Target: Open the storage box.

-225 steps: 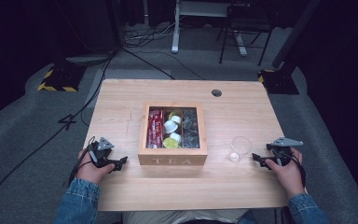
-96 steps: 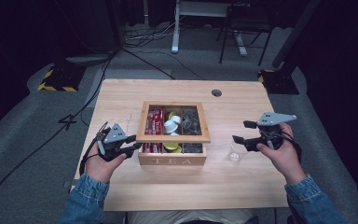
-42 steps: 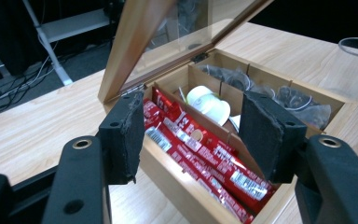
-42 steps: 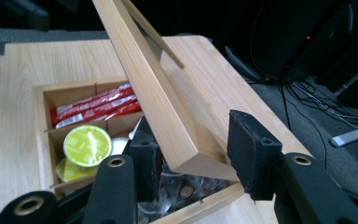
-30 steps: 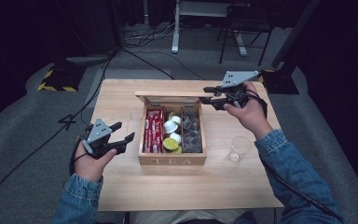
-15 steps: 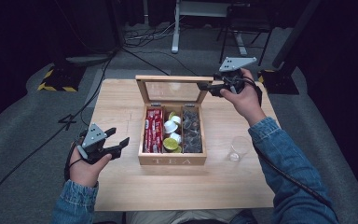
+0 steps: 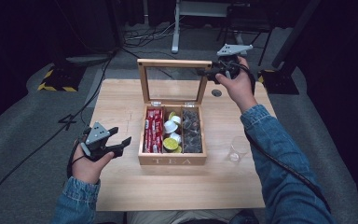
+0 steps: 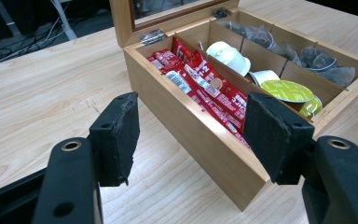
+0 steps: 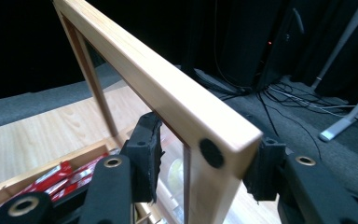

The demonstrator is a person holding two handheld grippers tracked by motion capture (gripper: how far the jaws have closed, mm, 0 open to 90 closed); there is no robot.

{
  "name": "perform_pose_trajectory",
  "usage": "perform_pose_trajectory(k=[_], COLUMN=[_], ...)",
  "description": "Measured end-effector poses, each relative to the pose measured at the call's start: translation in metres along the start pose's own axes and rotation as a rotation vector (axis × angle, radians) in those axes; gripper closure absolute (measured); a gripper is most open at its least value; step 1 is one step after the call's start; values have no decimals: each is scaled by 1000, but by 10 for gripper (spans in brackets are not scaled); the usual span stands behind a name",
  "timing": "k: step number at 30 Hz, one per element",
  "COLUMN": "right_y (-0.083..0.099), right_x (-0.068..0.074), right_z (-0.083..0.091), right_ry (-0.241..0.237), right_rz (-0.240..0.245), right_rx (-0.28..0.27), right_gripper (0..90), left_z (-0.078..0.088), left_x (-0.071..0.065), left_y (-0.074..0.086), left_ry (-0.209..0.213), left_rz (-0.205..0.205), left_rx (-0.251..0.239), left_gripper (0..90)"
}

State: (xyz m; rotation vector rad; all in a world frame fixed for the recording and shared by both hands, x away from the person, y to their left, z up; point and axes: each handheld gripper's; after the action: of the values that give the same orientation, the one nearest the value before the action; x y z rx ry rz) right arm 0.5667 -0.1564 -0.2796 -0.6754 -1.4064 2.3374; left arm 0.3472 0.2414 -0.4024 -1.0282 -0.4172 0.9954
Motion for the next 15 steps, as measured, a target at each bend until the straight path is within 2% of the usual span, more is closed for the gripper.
perform_pose_trajectory(k=[4, 6, 11, 15], right_y=[-3, -1, 2, -1], right_x=[-4, -9, -15, -19], right_z=[-10, -16, -24, -32], right_ry=[43, 69, 88, 113], right_rz=[0, -19, -55, -73], right_rx=[12, 8, 6, 26], right_gripper=[521, 505, 493, 457], left_z=[-2, -2, -3, -5], left_x=[1, 2, 2, 2], left_y=[0, 0, 0, 0], left_ry=[3, 3, 9, 9], left_rz=[2, 1, 6, 2], left_rx=[2, 2, 0, 0], left_gripper=[367, 366, 361, 358])
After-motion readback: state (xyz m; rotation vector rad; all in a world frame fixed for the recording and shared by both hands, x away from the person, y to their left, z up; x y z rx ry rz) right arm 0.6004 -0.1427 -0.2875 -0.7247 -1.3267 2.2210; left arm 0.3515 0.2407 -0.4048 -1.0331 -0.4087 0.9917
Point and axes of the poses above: each handheld gripper's, and its own axes: z roughly backward along the jaws, y roughly out of its underside, x roughly to its left, and after that the axes turned 9 degrees about z, right-handed
